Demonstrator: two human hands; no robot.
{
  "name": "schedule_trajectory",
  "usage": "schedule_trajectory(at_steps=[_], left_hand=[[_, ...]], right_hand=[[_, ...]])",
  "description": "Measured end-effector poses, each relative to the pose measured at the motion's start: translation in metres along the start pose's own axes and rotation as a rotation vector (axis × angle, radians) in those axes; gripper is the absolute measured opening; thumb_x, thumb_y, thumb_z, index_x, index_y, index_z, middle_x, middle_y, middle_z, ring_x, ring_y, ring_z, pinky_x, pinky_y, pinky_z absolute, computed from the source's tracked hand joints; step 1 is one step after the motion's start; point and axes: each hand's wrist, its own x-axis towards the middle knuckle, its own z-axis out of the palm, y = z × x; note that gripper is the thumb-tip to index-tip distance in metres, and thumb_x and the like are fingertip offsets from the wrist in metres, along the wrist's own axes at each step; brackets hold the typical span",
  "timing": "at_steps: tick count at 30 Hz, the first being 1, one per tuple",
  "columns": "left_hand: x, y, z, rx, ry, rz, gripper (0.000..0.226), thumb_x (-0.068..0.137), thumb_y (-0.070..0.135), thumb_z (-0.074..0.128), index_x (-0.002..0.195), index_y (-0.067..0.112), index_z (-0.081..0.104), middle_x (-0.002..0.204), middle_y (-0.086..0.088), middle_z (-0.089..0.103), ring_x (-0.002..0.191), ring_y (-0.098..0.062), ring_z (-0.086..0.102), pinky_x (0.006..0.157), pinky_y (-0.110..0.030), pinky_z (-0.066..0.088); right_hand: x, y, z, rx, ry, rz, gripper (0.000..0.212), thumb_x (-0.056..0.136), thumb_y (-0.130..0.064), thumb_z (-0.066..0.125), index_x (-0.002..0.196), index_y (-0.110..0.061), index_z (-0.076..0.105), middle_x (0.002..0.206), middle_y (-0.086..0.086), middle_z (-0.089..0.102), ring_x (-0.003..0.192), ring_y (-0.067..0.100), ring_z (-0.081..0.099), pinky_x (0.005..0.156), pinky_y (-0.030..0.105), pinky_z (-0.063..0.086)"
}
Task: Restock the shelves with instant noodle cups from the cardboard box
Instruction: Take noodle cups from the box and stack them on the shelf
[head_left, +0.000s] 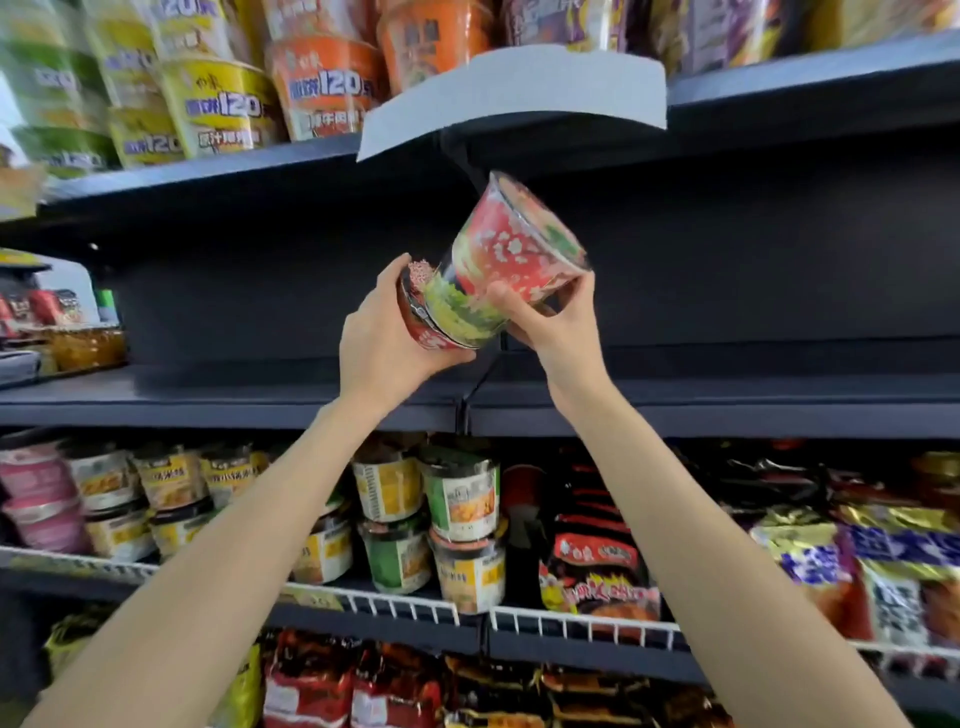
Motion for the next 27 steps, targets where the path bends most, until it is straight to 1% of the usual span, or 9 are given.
schedule_trajectory(at_steps=[4, 8, 12, 15, 16, 19, 20, 24, 27], left_hand=[[0.04, -0.032, 0.026, 0.219, 0.017, 0.001, 0.114, 0.047, 0.066, 0.078, 0.141, 0.018, 0.034, 0.124, -0.001, 0.061, 0.114, -0.022, 0.057, 0.1, -0.041, 0.038], [0.079, -0.06, 0.039, 0.263, -0.157, -0.047, 0.116, 0.051, 0.073, 0.072, 0.143, 0.016, 0.031, 0.128, -0.003, 0.059, 0.118, -0.024, 0.054, 0.101, -0.041, 0.035], [0.121, -0.092, 0.04, 0.009, -0.367, -0.152, 0.107, 0.056, 0.058, 0.081, 0.143, 0.016, 0.035, 0.13, -0.004, 0.057, 0.117, -0.021, 0.055, 0.1, -0.035, 0.044], [0.136, -0.12, 0.049, -0.299, -0.449, -0.253, 0.108, 0.04, 0.058, 0.086, 0.134, 0.018, 0.049, 0.119, -0.001, 0.064, 0.104, -0.014, 0.062, 0.089, -0.03, 0.051], [0.138, -0.129, 0.054, -0.39, -0.451, -0.287, 0.104, 0.037, 0.058, 0.086, 0.128, 0.018, 0.054, 0.114, -0.001, 0.067, 0.099, -0.013, 0.065, 0.084, -0.027, 0.053], [0.138, -0.148, 0.073, -0.601, -0.454, -0.358, 0.065, 0.059, 0.038, 0.084, 0.115, 0.015, 0.061, 0.106, -0.001, 0.07, 0.092, -0.012, 0.067, 0.072, -0.019, 0.052], [0.138, -0.152, 0.078, -0.649, -0.447, -0.375, 0.06, 0.063, 0.036, 0.083, 0.116, 0.016, 0.06, 0.106, 0.0, 0.07, 0.091, -0.011, 0.066, 0.07, -0.018, 0.05], [0.142, -0.165, 0.098, -0.712, -0.451, -0.421, 0.069, 0.064, 0.041, 0.081, 0.124, 0.019, 0.053, 0.11, 0.004, 0.065, 0.094, -0.008, 0.062, 0.066, -0.015, 0.044], [0.146, -0.17, 0.106, -0.693, -0.485, -0.401, 0.068, 0.062, 0.048, 0.08, 0.118, 0.02, 0.054, 0.105, 0.009, 0.065, 0.09, -0.005, 0.061, 0.066, -0.017, 0.044]], right_hand=[[0.048, 0.039, 0.019, 0.017, 0.042, 0.129, 0.109, 0.055, -0.053, 0.084, 0.141, -0.028, 0.021, 0.133, -0.005, 0.047, 0.12, 0.014, 0.052, 0.1, 0.044, 0.048], [0.096, 0.063, 0.033, 0.032, 0.095, 0.287, 0.115, 0.054, -0.056, 0.083, 0.141, -0.018, 0.018, 0.125, 0.001, 0.05, 0.112, 0.02, 0.056, 0.095, 0.045, 0.051], [0.135, 0.075, 0.05, -0.074, 0.09, 0.277, 0.123, 0.043, -0.065, 0.081, 0.14, -0.017, 0.023, 0.128, 0.003, 0.051, 0.114, 0.024, 0.055, 0.094, 0.048, 0.05], [0.154, 0.083, 0.061, -0.148, 0.091, 0.216, 0.118, 0.041, -0.07, 0.081, 0.138, -0.021, 0.034, 0.132, 0.002, 0.05, 0.114, 0.022, 0.056, 0.094, 0.048, 0.05], [0.159, 0.084, 0.067, -0.158, 0.08, 0.192, 0.11, 0.047, -0.066, 0.081, 0.137, -0.022, 0.037, 0.13, 0.001, 0.053, 0.113, 0.021, 0.057, 0.096, 0.047, 0.05], [0.173, 0.091, 0.083, -0.183, 0.067, 0.146, 0.083, 0.071, -0.047, 0.077, 0.139, -0.018, 0.04, 0.125, 0.002, 0.059, 0.11, 0.019, 0.059, 0.099, 0.042, 0.048], [0.177, 0.093, 0.088, -0.213, 0.081, 0.135, 0.08, 0.075, -0.044, 0.074, 0.141, -0.017, 0.038, 0.125, 0.002, 0.058, 0.11, 0.018, 0.059, 0.097, 0.039, 0.048], [0.184, 0.102, 0.102, -0.333, 0.059, 0.065, 0.079, 0.084, -0.037, 0.069, 0.147, -0.018, 0.026, 0.123, -0.002, 0.053, 0.106, 0.013, 0.056, 0.082, 0.023, 0.048], [0.184, 0.108, 0.106, -0.402, 0.069, 0.04, 0.08, 0.085, -0.039, 0.067, 0.148, -0.019, 0.023, 0.127, -0.002, 0.052, 0.11, 0.013, 0.055, 0.089, 0.026, 0.048]])
